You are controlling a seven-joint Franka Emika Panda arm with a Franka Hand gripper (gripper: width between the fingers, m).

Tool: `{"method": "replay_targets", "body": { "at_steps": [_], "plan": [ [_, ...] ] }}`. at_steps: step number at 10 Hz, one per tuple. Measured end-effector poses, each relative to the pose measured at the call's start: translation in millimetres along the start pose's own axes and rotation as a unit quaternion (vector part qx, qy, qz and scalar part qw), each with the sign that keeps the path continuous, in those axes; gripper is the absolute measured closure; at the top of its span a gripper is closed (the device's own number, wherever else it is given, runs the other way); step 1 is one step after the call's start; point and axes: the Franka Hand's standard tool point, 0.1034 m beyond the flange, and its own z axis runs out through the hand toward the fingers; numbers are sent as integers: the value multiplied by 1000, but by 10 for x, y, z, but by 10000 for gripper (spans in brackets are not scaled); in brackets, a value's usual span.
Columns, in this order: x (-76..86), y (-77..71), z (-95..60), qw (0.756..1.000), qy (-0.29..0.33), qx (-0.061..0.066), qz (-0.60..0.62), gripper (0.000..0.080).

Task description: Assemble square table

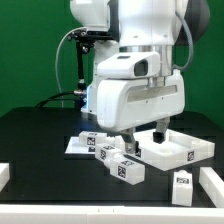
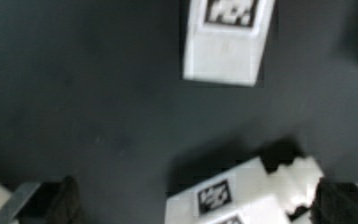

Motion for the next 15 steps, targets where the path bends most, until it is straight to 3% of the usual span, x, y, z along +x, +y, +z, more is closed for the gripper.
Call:
{"method": "replay_targets", "body": {
  "at_steps": [2, 4, 7, 8, 11, 12, 13, 14, 15],
  "plan": [
    [-124, -98, 227, 1000, -1, 2, 1, 150],
    [-234, -91, 410, 1000, -4, 6, 3, 150],
    [-341, -72, 549, 1000, -7, 9, 3, 150],
    [-340, -74, 550, 1000, -7, 9, 5, 150],
    [-347, -41, 539, 1000, -9, 11, -9, 521],
    [-326, 97, 480, 1000, -11, 14, -22, 521],
    [-285, 269, 387, 999, -21, 26, -24, 519],
    [-233, 416, 266, 999, -23, 27, -22, 519],
    [-297, 518, 128, 999, -19, 19, -34, 519]
  ]
}}
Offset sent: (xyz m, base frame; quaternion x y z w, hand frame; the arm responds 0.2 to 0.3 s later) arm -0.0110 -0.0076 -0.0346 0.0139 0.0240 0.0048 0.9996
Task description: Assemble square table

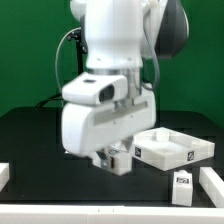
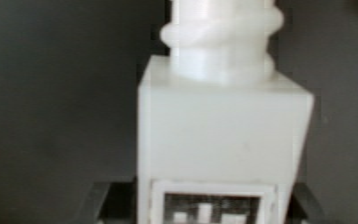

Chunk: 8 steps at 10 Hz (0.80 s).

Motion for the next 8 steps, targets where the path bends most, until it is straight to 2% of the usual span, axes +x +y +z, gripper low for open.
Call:
{"method": "replay_targets", "body": {
  "at_steps": [1, 3, 4, 5, 8],
  "plan": [
    [-212, 12, -88, 1000, -2, -3, -9, 519],
    [-744, 65, -162, 1000, -7, 1, -16, 519],
    [-803, 64, -158, 1000, -8, 2, -11, 518],
    [-746, 44, -163, 1000, -5, 1, -16, 518],
    [-754, 38, -151, 1000, -6, 3, -15, 518]
  ]
}}
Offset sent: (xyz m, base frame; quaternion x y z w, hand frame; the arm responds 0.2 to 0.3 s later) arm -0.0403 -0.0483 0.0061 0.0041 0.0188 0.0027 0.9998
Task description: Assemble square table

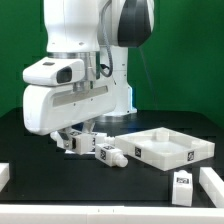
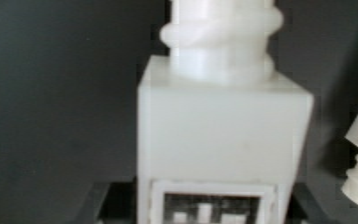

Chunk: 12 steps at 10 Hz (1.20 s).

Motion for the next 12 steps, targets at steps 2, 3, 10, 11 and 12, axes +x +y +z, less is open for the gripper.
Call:
{"method": "replay_targets", "body": {
  "at_steps": [2, 3, 10, 11, 12],
  "plan": [
    [-268, 47, 71, 999, 18, -22, 36, 518],
    [-639, 13, 102, 995, 29, -33, 92, 518],
    [-1069, -75, 370, 983, 27, -44, 177, 517],
    [-1107, -122, 432, 979, 25, -43, 196, 517],
    [-1140, -131, 484, 975, 24, -42, 217, 517]
  ]
}}
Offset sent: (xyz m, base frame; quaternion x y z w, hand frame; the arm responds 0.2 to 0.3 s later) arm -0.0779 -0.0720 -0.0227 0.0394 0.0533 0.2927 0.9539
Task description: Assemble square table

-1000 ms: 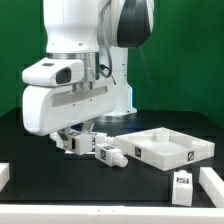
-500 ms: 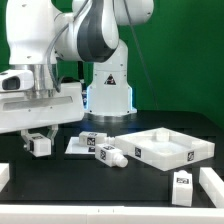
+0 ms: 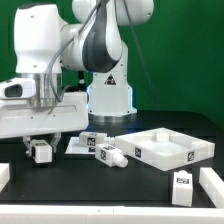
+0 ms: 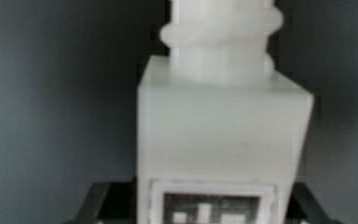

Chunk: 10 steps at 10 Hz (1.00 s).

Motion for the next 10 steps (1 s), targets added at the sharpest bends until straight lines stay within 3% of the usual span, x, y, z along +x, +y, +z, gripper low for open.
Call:
{"method": "replay_targets", "body": {
  "at_steps": [2, 5, 6, 7, 8, 10],
  "plan": [
    [-86, 44, 45, 1000, -3, 1, 16, 517],
    [-79, 35, 47, 1000, -3, 2, 15, 517],
    [-80, 34, 49, 1000, -3, 2, 15, 340],
    [-59, 23, 36, 1000, -4, 6, 23, 340],
    [51, 5, -68, 999, -6, 16, 38, 196],
    [368, -71, -304, 996, -13, 40, 74, 152]
  ]
}}
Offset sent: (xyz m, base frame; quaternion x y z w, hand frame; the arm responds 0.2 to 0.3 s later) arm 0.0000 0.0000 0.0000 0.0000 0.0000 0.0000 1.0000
